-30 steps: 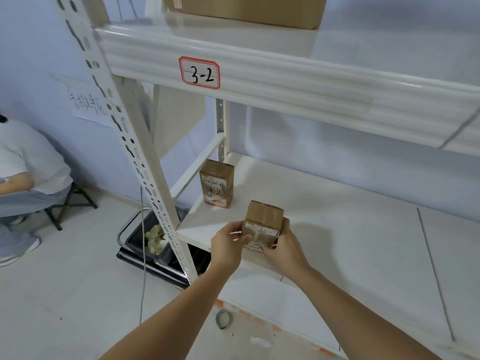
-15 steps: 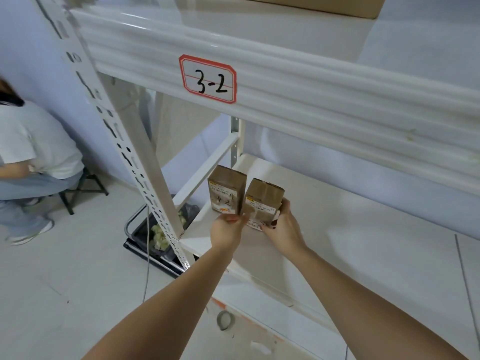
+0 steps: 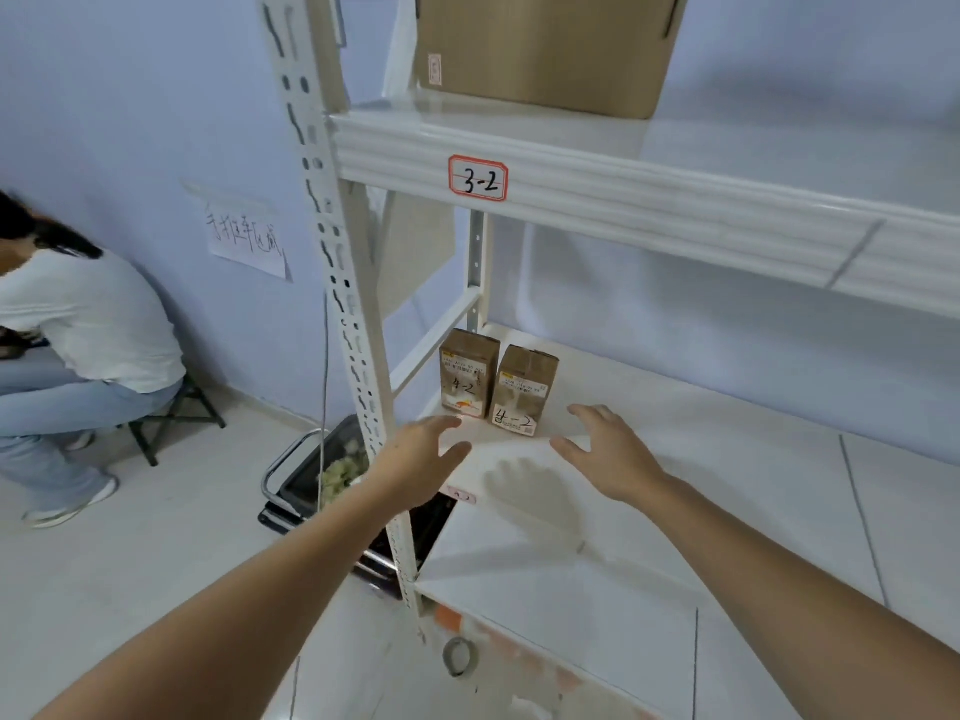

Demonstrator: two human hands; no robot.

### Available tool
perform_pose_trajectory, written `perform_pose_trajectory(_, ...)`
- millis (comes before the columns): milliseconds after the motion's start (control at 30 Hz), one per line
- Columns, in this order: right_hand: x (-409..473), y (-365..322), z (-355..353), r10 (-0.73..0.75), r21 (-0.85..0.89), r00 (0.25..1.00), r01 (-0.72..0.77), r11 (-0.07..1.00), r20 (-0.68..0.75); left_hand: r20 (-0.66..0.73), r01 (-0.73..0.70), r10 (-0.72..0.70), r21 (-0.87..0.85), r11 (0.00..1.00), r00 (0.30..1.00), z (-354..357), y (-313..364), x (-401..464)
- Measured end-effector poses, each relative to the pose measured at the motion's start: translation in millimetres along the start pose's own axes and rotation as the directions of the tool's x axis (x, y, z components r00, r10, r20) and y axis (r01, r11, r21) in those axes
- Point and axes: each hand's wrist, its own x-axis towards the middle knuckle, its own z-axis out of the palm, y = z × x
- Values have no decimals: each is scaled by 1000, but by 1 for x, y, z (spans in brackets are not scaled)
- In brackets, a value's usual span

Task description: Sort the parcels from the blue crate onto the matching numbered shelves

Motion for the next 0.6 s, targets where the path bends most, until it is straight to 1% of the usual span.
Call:
perform_pose_trajectory(67, -35, -25, -18, -94, -87, 995, 98, 991, 46, 25, -95, 92, 116, 989, 995, -21, 2, -33)
perform_pose_trajectory(133, -71, -55, -32, -186, -176, 975, 206, 962, 124, 44, -152, 146, 192, 970, 988, -41, 3, -69)
perform_pose_trajectory(200, -104, -85, -41, -248, -239, 950, 290, 927, 192, 66, -188, 177, 261, 947, 982, -59, 5, -102)
perform_pose_trajectory(267, -134, -115, -45, -303, -260, 926, 357, 897, 225, 56, -192, 183, 313, 930, 981, -75, 7, -139)
perform_pose_trajectory(433, -196, -177, -46, -440, -252, 867, 491, 834, 234, -28, -132, 154, 375, 917, 988, -107, 5, -232)
perform_pose_trajectory(533, -223, -208, -42, -510, -259, 817, 571, 779, 268, -78, -57, 94, 390, 919, 992, -121, -8, -293)
perform_pose_trajectory(600, -243, -229, -36, -571, -277, 765, 642, 715, 298, -125, 26, 26, 394, 919, 992, -126, -21, -338)
